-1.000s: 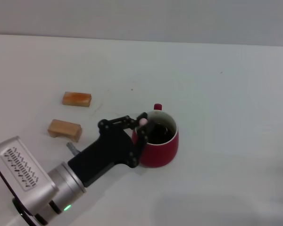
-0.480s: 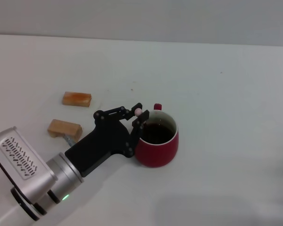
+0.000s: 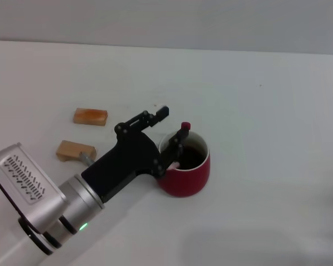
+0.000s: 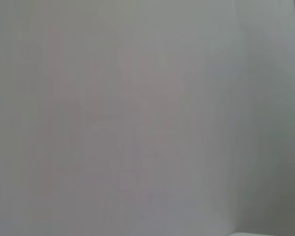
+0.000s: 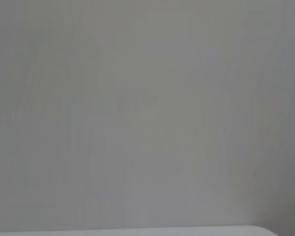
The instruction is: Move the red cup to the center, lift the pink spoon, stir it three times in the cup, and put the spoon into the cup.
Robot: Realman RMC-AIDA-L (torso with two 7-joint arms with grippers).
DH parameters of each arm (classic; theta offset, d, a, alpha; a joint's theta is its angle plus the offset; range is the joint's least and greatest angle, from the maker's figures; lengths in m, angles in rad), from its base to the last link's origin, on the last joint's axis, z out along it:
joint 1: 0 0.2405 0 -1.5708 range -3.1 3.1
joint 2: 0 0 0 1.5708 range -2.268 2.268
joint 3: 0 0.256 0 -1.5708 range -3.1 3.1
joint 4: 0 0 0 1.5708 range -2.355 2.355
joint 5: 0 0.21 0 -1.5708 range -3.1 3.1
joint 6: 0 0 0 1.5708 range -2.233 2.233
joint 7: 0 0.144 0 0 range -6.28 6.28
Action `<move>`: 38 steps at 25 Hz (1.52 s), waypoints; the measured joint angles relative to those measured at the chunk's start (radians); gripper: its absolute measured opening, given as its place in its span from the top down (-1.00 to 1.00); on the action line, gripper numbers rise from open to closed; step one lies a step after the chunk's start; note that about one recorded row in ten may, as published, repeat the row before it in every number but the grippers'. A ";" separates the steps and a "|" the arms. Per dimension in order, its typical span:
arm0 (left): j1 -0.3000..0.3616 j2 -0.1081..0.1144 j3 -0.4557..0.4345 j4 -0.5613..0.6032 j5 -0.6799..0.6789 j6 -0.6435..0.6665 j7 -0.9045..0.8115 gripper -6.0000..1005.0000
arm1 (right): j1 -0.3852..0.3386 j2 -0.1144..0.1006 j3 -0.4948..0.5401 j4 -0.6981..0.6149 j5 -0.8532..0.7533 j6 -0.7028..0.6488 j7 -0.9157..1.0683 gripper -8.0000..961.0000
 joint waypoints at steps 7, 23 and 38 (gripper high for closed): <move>0.028 -0.004 -0.168 -0.052 -0.007 -0.001 -0.002 -0.24 | -0.003 0.000 0.004 -0.001 0.000 -0.009 0.000 0.98; 0.033 -0.002 -0.531 0.191 -0.047 -0.029 -0.001 -0.62 | -0.020 0.002 -0.112 -0.003 -0.001 -0.313 -0.006 0.98; 0.052 -0.007 -0.524 0.185 -0.049 -0.113 -0.029 -0.62 | -0.019 0.005 -0.118 -0.003 -0.002 -0.335 -0.008 0.98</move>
